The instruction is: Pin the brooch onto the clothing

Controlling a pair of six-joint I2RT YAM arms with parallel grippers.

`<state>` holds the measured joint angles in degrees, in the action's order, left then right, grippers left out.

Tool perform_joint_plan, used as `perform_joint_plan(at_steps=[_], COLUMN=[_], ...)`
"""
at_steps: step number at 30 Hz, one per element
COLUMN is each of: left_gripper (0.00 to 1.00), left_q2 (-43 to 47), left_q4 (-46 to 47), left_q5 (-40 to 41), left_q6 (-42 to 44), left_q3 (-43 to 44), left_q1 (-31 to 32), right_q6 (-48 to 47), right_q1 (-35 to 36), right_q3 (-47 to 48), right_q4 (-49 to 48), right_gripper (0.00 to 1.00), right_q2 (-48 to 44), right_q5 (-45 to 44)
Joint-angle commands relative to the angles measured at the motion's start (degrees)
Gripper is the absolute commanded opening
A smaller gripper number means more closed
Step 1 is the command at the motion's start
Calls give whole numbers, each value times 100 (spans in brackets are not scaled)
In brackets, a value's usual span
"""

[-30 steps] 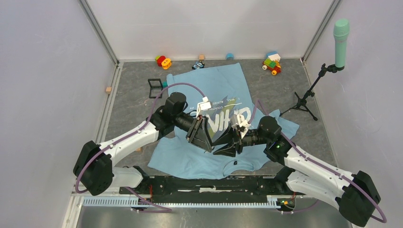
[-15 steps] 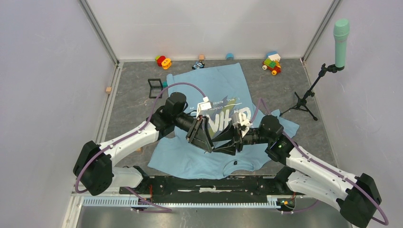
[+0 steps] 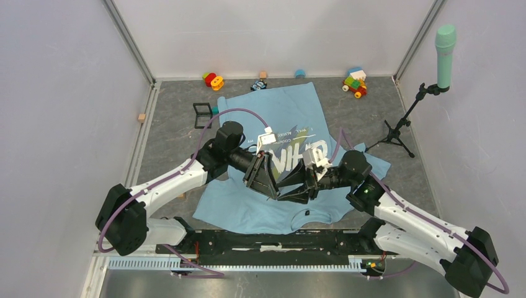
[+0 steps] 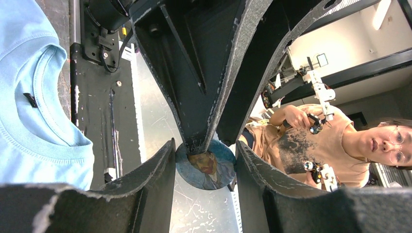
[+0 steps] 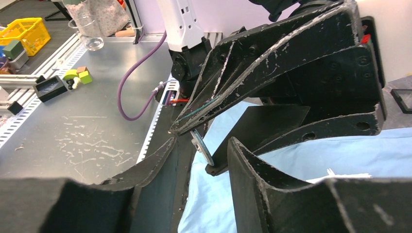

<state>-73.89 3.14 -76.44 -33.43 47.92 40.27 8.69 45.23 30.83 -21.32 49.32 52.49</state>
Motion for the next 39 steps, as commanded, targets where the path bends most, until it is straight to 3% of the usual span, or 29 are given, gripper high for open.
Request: perform_joint_plan(at_steps=[1,15,17,20,21,23,24,26,31,34,39], left_gripper=[41,40,40,41,49,79,89,99,100,96,79], left_q2=[142,214,206,248,288,436,532,814,1415,1588,1398], left_q4=[127,126,125,134,127,-83,-356,-1636,-2568,-2739,-3143], left_q5=[10,30,26,126,180,294,388,939,3278,3781,4284], left_q6=[-64,-6,-10,25,57,316,614,1742,2739,3041,3295], left_q3=[16,16,15,9,7,66,152,448,526,436,524], left_q1=[25,25,25,29,25,25,25,25,25,68,621], right_q6=[-62,-192,-184,-184,-176,-132,-108,-72,-325,-392,-222], right_q1=[57,82,95,91,91,95,91,95,82,81,83], right_q3=[132,108,108,112,116,133,128,140,587,792,969], right_q4=[-92,75,75,71,75,100,123,249,1651,2267,2598], right_gripper=[46,29,23,7,0,0,0,0,0,0,0], right_q2=[60,179,183,149,127,64,28,-31,99,252,415], right_q5=[139,95,87,36,-2,-223,-397,-762,-1697,-1795,-1547])
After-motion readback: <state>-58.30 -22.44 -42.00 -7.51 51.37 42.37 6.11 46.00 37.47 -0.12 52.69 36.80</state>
